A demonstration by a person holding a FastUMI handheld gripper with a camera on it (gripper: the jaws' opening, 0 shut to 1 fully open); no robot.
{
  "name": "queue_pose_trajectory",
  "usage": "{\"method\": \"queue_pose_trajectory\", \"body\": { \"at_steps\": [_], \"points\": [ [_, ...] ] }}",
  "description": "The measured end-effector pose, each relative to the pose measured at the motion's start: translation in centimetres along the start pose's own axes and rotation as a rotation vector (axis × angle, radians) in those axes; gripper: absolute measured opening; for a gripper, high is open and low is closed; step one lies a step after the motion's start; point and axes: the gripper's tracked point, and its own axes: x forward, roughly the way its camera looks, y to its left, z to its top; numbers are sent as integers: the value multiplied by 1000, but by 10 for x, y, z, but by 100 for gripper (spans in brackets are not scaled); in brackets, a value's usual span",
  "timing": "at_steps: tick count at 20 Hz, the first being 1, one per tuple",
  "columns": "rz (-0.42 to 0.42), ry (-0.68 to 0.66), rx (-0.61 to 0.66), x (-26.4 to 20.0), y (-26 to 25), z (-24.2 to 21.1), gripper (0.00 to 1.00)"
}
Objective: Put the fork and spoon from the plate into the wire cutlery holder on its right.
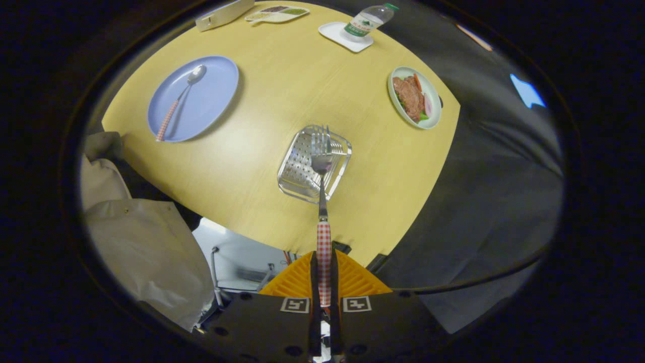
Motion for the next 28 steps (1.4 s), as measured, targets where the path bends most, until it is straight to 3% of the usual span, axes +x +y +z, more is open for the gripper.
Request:
{"method": "queue_pose_trajectory", "body": {
  "at_steps": [6, 23, 28],
  "points": [
    [56, 67, -42, 26, 5, -4, 10],
    [100, 201, -188, 59, 11, 32, 13],
    [75, 154, -144, 63, 4, 33, 26]
  ]
}}
